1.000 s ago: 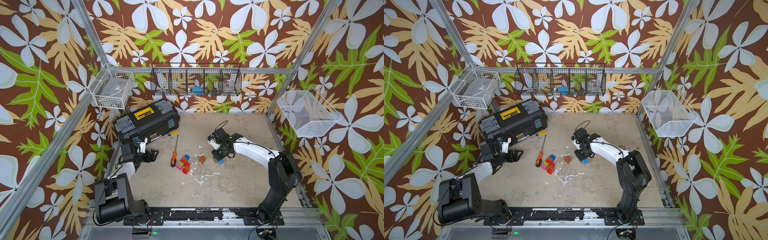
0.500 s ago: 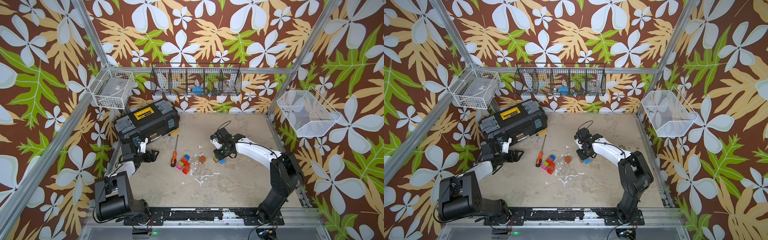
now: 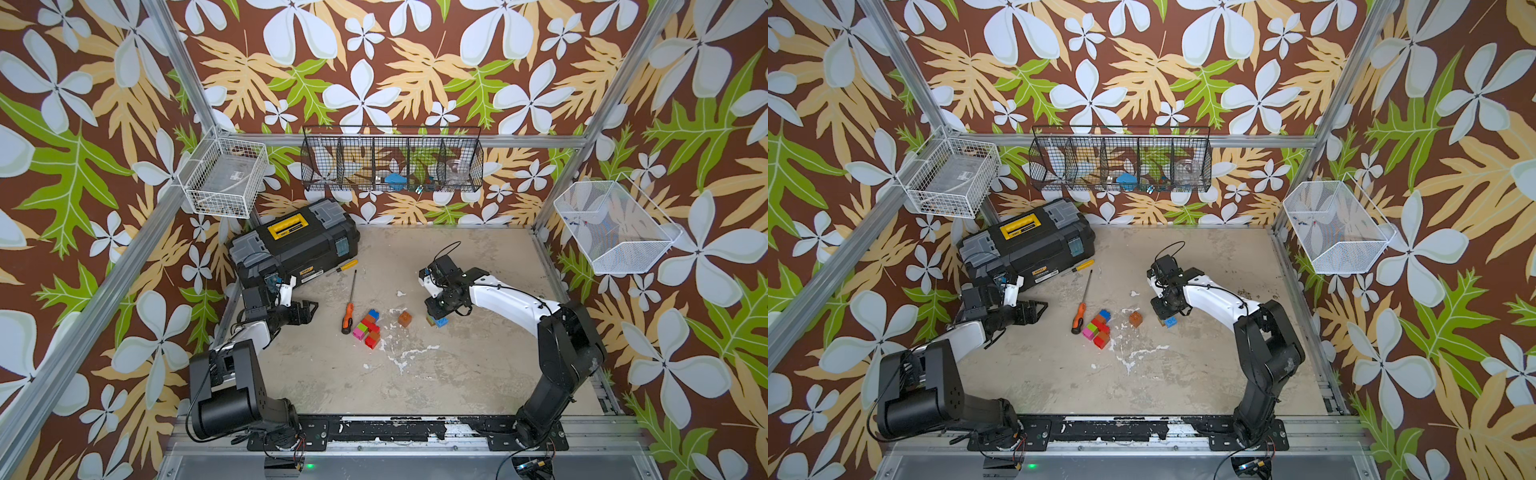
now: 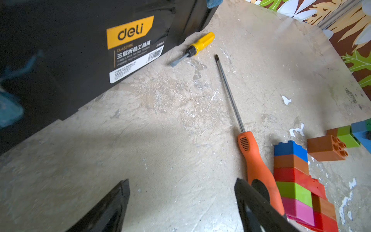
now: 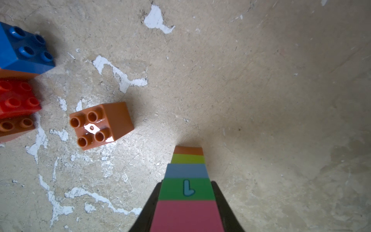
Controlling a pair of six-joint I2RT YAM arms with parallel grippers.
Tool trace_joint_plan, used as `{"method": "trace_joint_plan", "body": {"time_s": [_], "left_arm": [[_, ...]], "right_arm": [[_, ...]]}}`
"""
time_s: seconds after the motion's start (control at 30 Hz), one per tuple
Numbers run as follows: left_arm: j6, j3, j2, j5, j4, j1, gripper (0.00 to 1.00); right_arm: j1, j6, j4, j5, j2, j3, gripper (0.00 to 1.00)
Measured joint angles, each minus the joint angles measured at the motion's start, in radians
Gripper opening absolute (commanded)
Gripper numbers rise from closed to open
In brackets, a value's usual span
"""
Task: Assemble the letter h with lego
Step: Assemble the lego brick with the lego brick.
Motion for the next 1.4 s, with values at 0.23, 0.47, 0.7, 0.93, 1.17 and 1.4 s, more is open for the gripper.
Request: {"method": "trace_joint_plan", "body": {"time_s": [0.23, 0.47, 0.7, 0.93, 1.17, 1.4], "left_arm": [[0.003, 0.0, 0.006, 0.008, -0.001, 0.005, 0.86], [0.004, 0.0, 0.006, 0.013, -0.003, 0.008, 0.86], [0.007, 0.002, 0.008, 0.014, -0.007, 0.012, 0.86], [0.007, 0.006, 0.017, 0.021, -0.009, 0.015, 0.85], [0.007, 0.006, 0.019, 0.025, -0.009, 0.018, 0.85], [0.007, 0.013, 0.032, 0.029, -0.01, 0.024, 0.85]], "right_arm": [[0.0, 0.0, 0.005, 0.002, 0.012, -0.013, 0.24], [0.002, 0.0, 0.051, 0.031, 0.013, -0.031, 0.23], [0.002, 0.005, 0.011, 0.044, -0.031, -0.04, 0.23], [0.0, 0.023, -0.014, 0.051, -0.051, -0.058, 0.23], [0.0, 0.03, -0.038, 0.03, -0.066, -0.064, 0.23], [0.0, 0.032, -0.076, 0.018, -0.096, -0.079, 0.22]]}}
